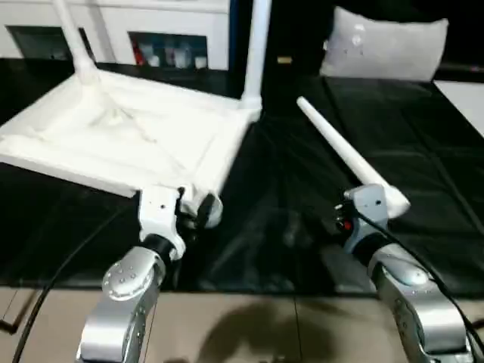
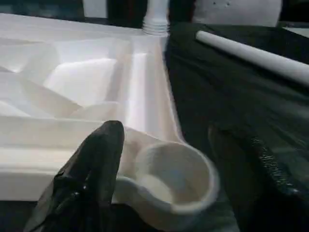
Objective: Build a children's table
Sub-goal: Move to table
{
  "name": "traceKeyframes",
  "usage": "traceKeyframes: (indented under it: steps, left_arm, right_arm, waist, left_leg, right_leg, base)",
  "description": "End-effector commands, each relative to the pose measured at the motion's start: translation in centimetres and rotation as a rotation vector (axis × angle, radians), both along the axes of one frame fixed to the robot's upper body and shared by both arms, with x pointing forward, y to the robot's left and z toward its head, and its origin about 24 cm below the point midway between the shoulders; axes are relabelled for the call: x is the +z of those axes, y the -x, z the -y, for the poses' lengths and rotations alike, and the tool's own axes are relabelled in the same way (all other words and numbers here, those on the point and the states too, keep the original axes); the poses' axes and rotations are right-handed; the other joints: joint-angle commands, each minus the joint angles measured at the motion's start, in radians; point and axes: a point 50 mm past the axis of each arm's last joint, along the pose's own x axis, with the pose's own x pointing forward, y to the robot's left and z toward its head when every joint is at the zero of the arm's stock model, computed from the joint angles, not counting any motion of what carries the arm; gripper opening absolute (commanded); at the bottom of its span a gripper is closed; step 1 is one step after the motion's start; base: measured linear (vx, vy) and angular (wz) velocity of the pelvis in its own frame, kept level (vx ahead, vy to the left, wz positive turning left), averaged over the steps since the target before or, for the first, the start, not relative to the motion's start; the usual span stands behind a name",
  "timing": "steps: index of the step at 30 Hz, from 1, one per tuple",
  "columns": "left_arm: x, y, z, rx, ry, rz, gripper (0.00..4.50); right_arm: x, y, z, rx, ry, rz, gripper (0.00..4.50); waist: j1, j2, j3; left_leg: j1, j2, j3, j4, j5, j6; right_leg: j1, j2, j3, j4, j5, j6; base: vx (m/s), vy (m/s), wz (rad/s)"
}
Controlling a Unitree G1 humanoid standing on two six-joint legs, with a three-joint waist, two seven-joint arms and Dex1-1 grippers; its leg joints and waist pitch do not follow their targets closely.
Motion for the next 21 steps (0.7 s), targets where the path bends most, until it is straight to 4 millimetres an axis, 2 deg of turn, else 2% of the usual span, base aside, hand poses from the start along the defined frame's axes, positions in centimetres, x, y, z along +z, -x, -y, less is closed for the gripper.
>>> traceKeyframes:
  steps: [1, 2, 3, 4, 5, 6, 7, 8, 9, 10, 11, 12, 13, 14, 15, 16, 17, 18, 19, 20, 21]
  left_arm:
    - [0.13, 0.06, -0.24, 0.010, -0.005, 0.004, 3.44]
    - [0.12, 0.07, -0.23, 0.009, -0.006, 0.004, 3.54]
    - [0.11, 0.09, -0.22, 0.008, -0.009, 0.003, 3.61]
    - [0.09, 0.10, -0.22, 0.007, -0.010, 0.002, 3.80]
    - [0.09, 0.10, -0.21, 0.007, -0.011, 0.002, 3.88]
    - [0.05, 0.11, -0.24, 0.006, -0.013, 0.000, 3.88]
    - [0.02, 0.10, -0.25, 0.005, -0.014, -0.001, 4.06]
    - [-0.02, 0.10, -0.24, 0.003, -0.016, -0.002, 4.15]
    - [-0.02, 0.05, -0.19, -0.006, -0.025, -0.002, 4.15]
    - [-0.02, 0.03, -0.18, -0.012, -0.032, -0.002, 4.28]
    - [0.00, -0.01, -0.16, -0.017, -0.037, 0.000, 4.37]
    - [0.05, -0.08, -0.16, -0.020, -0.043, 0.003, 4.37]
    - [0.05, -0.08, -0.16, -0.021, -0.044, 0.004, 4.45]
    - [0.06, -0.10, -0.15, -0.022, -0.047, 0.005, 4.45]
    - [0.07, -0.10, -0.15, -0.023, -0.047, 0.005, 4.45]
    - [0.06, -0.10, -0.12, -0.024, -0.047, 0.005, 4.45]
    - [0.04, -0.09, -0.09, -0.026, -0.049, 0.005, 4.45]
    - [0.00, -0.07, -0.03, -0.031, -0.054, 0.004, 4.45]
    - [-0.02, -0.07, 0.01, -0.034, -0.056, 0.004, 4.45]
    - [-0.03, -0.07, 0.02, -0.036, -0.058, 0.004, 4.45]
    - [-0.02, -0.09, 0.03, -0.037, -0.059, 0.005, 4.45]
  right_arm:
    - [0.21, -0.10, -0.34, 0.024, 0.001, 0.009, 4.50]
    - [0.19, -0.09, -0.34, 0.024, 0.001, 0.008, 4.50]
    - [0.17, -0.08, -0.34, 0.025, 0.001, 0.008, 4.50]
    - [0.19, -0.06, -0.37, 0.028, 0.001, 0.008, 4.50]
    - [0.21, -0.04, -0.38, 0.030, 0.000, 0.008, 4.50]
    - [0.23, -0.05, -0.41, 0.032, 0.003, 0.010, 4.50]
    - [0.23, -0.05, -0.42, 0.033, 0.005, 0.011, 4.50]
    - [0.22, -0.06, -0.43, 0.034, 0.007, 0.011, 4.50]
    - [0.18, -0.10, -0.38, 0.031, 0.010, 0.008, 4.50]
    - [0.14, -0.13, -0.38, 0.029, 0.012, 0.005, 4.50]
    - [-0.02, -0.16, -0.29, 0.018, 0.009, -0.011, 4.50]
    - [0.00, -0.25, -0.27, 0.020, 0.014, -0.006, 4.50]
    - [0.01, -0.26, -0.27, 0.021, 0.014, -0.005, 4.50]
    - [0.08, -0.31, -0.25, 0.024, 0.018, 0.001, 4.50]
    - [0.09, -0.33, -0.25, 0.024, 0.020, 0.002, 4.50]
    - [0.17, -0.38, -0.22, 0.028, 0.024, 0.009, 4.50]
    - [0.23, -0.44, -0.19, 0.028, 0.026, 0.011, 4.50]
    - [0.46, -0.63, -0.06, 0.027, 0.035, 0.023, 4.50]
    - [0.60, -0.74, 0.01, 0.027, 0.039, 0.031, 4.50]
    - [0.72, -0.84, 0.10, 0.025, 0.040, 0.034, 4.50]
    - [0.80, -0.94, 0.19, 0.022, 0.045, 0.036, 4.50]
  waist:
    - [-0.050, 0.032, -0.068]
    - [-0.060, 0.022, -0.064]
    - [-0.053, 0.014, -0.051]
    - [-0.063, -0.014, -0.048]
    - [-0.058, -0.022, -0.040]
    - [-0.025, -0.045, -0.049]
    - [0.002, -0.060, -0.052]
    - [0.013, -0.049, -0.049]
    - [0.014, -0.054, -0.049]
    - [0.017, -0.024, -0.034]
    - [0.006, 0.011, -0.037]
    - [-0.029, 0.013, -0.010]
    - [-0.030, 0.019, -0.037]
    - [-0.031, 0.012, -0.039]
    - [-0.031, 0.003, -0.039]
    - [-0.021, -0.052, -0.038]
    - [-0.001, -0.044, -0.035]
    - [0.026, -0.063, -0.073]
    - [0.035, -0.059, -0.085]
    - [0.042, -0.050, -0.076]
    - [0.027, -0.044, -0.067]
  left_leg:
    - [0.143, 0.148, -0.116, -0.124, 0.113, 0.234]
    - [0.161, 0.175, -0.139, -0.126, 0.120, 0.317]
    - [0.147, 0.171, -0.131, -0.126, 0.122, 0.428]
    - [0.128, 0.125, -0.093, -0.121, 0.077, 0.462]
    - [0.094, 0.072, -0.057, -0.115, 0.029, 0.441]
    - [0.016, -0.040, 0.015, -0.048, -0.009, 0.367]
    - [-0.037, -0.039, 0.009, 0.014, -0.009, 0.277]
    - [-0.050, -0.024, -0.001, 0.030, 0.007, 0.228]
    - [-0.059, -0.023, -0.002, 0.031, 0.026, 0.187]
    - [-0.053, -0.003, -0.003, -0.029, 0.084, 0.127]
    - [0.050, 0.026, 0.030, -0.068, 0.010, 0.027]
    - [0.098, 0.087, 0.000, -0.144, -0.225, -0.056]
    - [0.181, 0.163, -0.024, -0.177, -0.317, -0.088]
    - [0.192, 0.178, -0.022, -0.184, -0.304, -0.081]
    - [0.199, 0.178, 0.005, -0.181, -0.214, -0.044]
    - [0.090, 0.077, 0.036, -0.145, -0.175, 0.055]
    - [0.023, -0.007, 0.078, -0.093, -0.178, 0.082]
    - [-0.007, -0.033, 0.052, 0.026, -0.118, 0.131]
    - [-0.105, -0.024, 0.008, 0.074, 0.011, 0.125]
    - [-0.105, -0.019, -0.003, 0.065, 0.041, 0.110]
    - [-0.110, -0.009, -0.012, 0.030, 0.130, 0.081]
  right_leg:
    - [-0.066, -0.089, -0.015, 0.034, -0.087, -0.128]
    - [-0.094, -0.106, -0.008, 0.063, -0.102, -0.090]
    - [-0.112, -0.121, -0.008, 0.090, -0.088, -0.019]
    - [-0.106, -0.137, 0.009, 0.062, -0.021, -0.015]
    - [-0.074, -0.143, 0.016, 0.014, 0.004, -0.032]
    - [0.027, -0.179, 0.081, -0.060, -0.014, -0.113]
    - [0.102, -0.253, 0.146, -0.110, -0.170, -0.225]
    - [0.118, -0.272, 0.151, -0.116, -0.221, -0.268]
    - [0.124, -0.256, 0.140, -0.116, -0.238, -0.291]
    - [0.104, -0.200, 0.082, -0.111, -0.242, -0.295]
    - [0.032, -0.135, 0.088, -0.117, -0.307, -0.252]
    - [-0.020, -0.074, 0.036, -0.050, -0.298, -0.150]
    - [-0.074, -0.093, 0.010, 0.035, -0.184, -0.093]
    - [-0.083, -0.107, 0.003, 0.054, -0.118, -0.075]
    - [-0.102, -0.132, -0.001, 0.060, -0.018, -0.060]
    - [-0.019, -0.160, 0.021, -0.008, 0.066, -0.077]
    - [0.054, -0.170, 0.076, -0.055, 0.001, -0.095]
    - [0.130, -0.270, 0.174, -0.100, -0.068, -0.208]
    - [0.197, -0.275, 0.172, -0.066, 0.127, -0.281]
    - [0.173, -0.264, 0.158, -0.065, 0.244, -0.302]
    - [0.144, -0.222, 0.086, -0.051, 0.363, -0.315]
  base:
    - [0.178, 0.012, -0.02]
    - [0.178, 0.012, -0.02]
    - [0.148, 0.012, 0.17]
    - [0.079, -0.007, 0.08]
    - [0.079, -0.007, 0.08]
    - [0.063, -0.043, 0.04]
    - [0.070, -0.058, 0.03]
    - [0.070, -0.058, 0.03]
    - [0.084, -0.042, -0.07]
    - [0.068, -0.004, -0.06]
    - [0.068, -0.004, -0.06]
    - [0.036, 0.019, -0.39]
    - [0.061, 0.006, -0.65]
    - [0.061, 0.006, -0.65]
    - [0.113, -0.012, -0.57]
    - [0.083, -0.043, -0.38]
    - [0.083, -0.043, -0.38]
    - [0.092, -0.056, -0.16]
    - [0.139, -0.028, -0.08]
    - [0.139, -0.028, -0.08]
    - [0.126, -0.018, -0.05]
